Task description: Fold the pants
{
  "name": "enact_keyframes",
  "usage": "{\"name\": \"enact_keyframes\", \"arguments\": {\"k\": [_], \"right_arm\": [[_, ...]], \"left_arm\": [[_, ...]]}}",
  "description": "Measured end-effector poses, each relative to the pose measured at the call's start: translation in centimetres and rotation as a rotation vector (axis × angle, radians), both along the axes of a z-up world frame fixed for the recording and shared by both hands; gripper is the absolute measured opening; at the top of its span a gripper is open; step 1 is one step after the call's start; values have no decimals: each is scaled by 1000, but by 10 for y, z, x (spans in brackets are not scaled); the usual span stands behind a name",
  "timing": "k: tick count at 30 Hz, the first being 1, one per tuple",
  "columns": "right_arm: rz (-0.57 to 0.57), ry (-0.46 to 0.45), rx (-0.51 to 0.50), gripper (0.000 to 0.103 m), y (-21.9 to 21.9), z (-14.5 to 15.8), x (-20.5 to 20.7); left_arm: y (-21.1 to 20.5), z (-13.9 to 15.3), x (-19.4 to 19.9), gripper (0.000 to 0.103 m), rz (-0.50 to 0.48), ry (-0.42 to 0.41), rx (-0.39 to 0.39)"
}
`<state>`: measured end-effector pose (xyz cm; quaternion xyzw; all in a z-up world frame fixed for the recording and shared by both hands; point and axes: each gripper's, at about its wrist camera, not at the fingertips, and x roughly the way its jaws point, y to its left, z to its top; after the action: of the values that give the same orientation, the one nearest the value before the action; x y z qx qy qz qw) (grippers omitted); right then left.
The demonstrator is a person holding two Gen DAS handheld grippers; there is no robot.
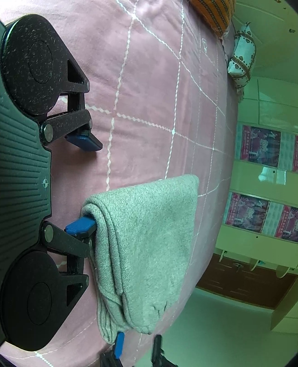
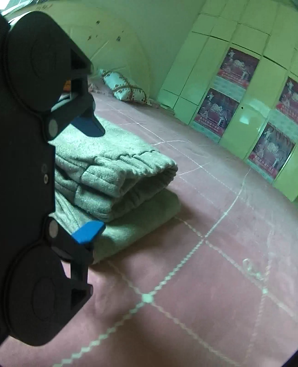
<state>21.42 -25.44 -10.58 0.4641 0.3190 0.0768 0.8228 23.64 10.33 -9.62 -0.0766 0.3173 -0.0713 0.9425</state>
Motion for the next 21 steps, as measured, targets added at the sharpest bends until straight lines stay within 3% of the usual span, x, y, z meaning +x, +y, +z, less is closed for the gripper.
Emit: {"name": "enact_keyframes", "arguments": {"k": [2, 4, 5, 6, 7, 8, 12, 14, 16, 18, 19, 20, 21], "right_arm": [[9, 64, 21, 55, -1, -14, 16], [23, 103, 16, 55, 4, -21, 36], [29, 119, -7, 49, 9, -15, 41], [57, 114, -43, 34, 14, -8, 45], [76, 93, -81, 24, 20, 2, 48], [97, 45, -117, 20, 26, 18, 49], [118, -190, -106, 19, 33, 83, 39], [101, -244, -111, 18, 28, 98, 30], [86, -216, -124, 18, 19, 86, 24], [45, -92, -146, 18, 5, 42, 29], [21, 21, -130, 18, -5, 12, 34], [-1, 74, -70, 18, -12, -8, 32], [-17, 52, -3, 18, -18, -19, 26]], "left_arm": [[-1, 1, 0, 63, 6, 0, 0], [-3, 4, -2, 63, 8, -10, 1], [-4, 5, -3, 63, 10, -19, 6], [-4, 8, -4, 63, 13, -34, 10], [-5, 9, -2, 63, 16, -32, 14], [-5, 10, 0, 63, 25, -23, 23], [-7, 12, 3, 63, 65, -20, 24], [-9, 13, 1, 63, 62, -37, 22], [-10, 12, 3, 63, 67, -24, 30], [-7, 7, 4, 63, 60, -1, 8], [-7, 5, 4, 63, 54, 7, 2], [-6, 4, 3, 63, 50, 8, 5], [-6, 3, 2, 63, 50, 13, 9]]}}
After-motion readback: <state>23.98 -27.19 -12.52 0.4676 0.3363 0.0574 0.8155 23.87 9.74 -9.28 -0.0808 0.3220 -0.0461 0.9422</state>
